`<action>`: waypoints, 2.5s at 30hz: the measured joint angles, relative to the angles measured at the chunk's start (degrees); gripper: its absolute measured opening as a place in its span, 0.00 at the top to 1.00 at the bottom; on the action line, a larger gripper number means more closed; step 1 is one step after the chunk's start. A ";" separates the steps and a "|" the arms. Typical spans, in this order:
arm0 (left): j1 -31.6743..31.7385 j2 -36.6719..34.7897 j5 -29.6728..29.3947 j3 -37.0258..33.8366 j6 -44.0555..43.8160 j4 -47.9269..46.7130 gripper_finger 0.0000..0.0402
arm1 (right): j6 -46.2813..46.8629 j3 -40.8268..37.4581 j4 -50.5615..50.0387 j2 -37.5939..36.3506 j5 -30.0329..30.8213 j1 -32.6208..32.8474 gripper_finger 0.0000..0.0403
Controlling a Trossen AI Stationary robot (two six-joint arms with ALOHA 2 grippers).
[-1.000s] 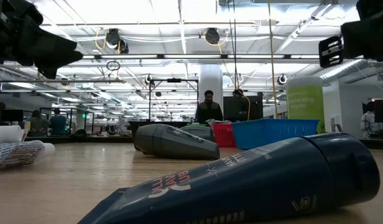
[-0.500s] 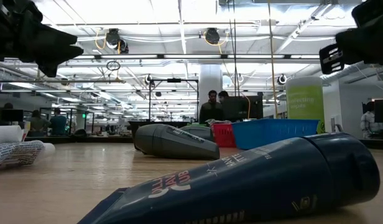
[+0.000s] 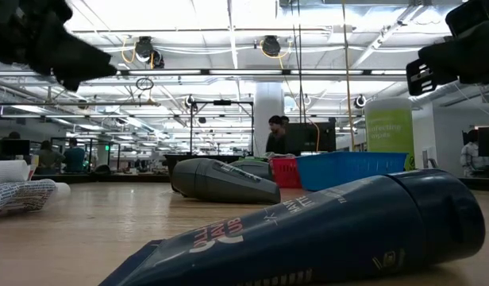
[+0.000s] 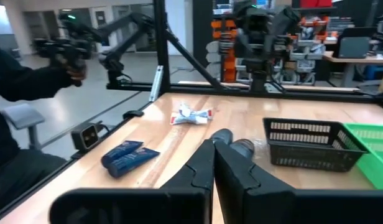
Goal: Pick & Place Travel size toiletries
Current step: Put the bottom gray deodorant into the green bin
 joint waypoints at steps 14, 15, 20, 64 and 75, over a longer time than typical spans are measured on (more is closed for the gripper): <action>1.52 43.13 13.38 34.81 9.44 -6.31 0.59 | 1.71 -0.02 0.35 0.02 3.93 0.00 1.00; 1.97 45.87 14.33 37.15 10.21 -6.90 0.59 | 1.73 -0.02 0.56 0.02 3.91 0.00 1.00; 5.40 57.46 19.82 47.54 8.21 -15.47 0.59 | 2.99 -0.02 0.74 0.02 3.87 0.00 0.99; 14.21 74.76 35.16 56.57 7.33 -40.69 0.37 | 3.02 -0.02 0.19 0.01 3.80 0.00 0.99; 13.86 77.86 35.80 56.54 5.63 -38.40 0.40 | 3.02 0.00 0.13 0.00 3.78 0.02 0.99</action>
